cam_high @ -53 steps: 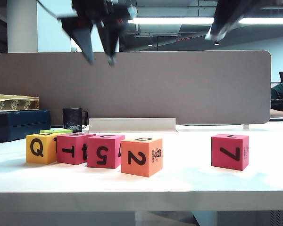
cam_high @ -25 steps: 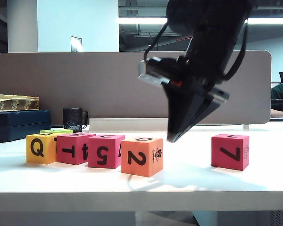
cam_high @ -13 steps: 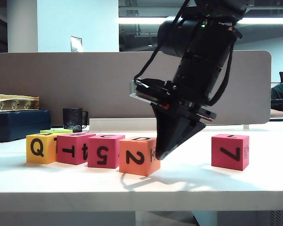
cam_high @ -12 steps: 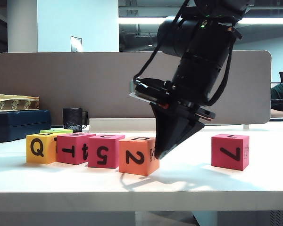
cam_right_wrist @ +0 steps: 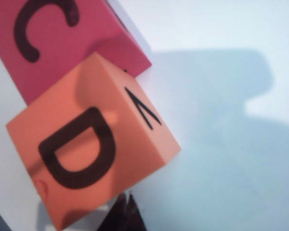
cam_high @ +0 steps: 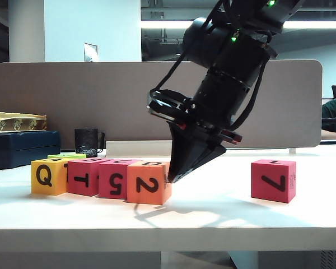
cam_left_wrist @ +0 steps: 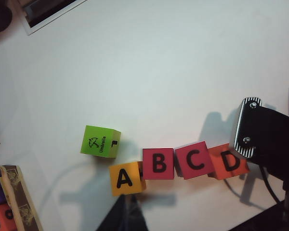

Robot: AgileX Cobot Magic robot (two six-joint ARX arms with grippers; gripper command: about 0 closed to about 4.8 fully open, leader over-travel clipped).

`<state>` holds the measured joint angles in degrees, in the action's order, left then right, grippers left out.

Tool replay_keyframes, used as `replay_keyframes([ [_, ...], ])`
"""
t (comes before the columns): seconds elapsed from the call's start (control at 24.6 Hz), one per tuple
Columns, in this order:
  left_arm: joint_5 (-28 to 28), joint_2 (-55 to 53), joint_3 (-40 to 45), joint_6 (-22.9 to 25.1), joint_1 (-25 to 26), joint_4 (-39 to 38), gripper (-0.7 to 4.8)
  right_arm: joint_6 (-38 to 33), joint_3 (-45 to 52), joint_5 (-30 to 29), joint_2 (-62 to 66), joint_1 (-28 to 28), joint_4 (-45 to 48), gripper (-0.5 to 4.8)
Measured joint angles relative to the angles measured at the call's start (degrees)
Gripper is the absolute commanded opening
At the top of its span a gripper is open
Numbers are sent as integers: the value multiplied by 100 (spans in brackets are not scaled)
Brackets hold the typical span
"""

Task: Select the appropriate blocks from the scattered letter blocks on the table and arrange them in a row to spell out "ABCD".

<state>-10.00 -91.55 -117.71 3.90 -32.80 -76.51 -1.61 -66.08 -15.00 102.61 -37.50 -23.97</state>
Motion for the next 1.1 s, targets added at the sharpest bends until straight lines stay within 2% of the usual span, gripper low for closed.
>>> replay_keyframes([
  [0.98,9,0,0,37,0,0,-6,-155,0,4,170,2,979,-2],
  [1.1,9,0,0,37,2,2,-6,-155,0,293,168,0,988,-2],
])
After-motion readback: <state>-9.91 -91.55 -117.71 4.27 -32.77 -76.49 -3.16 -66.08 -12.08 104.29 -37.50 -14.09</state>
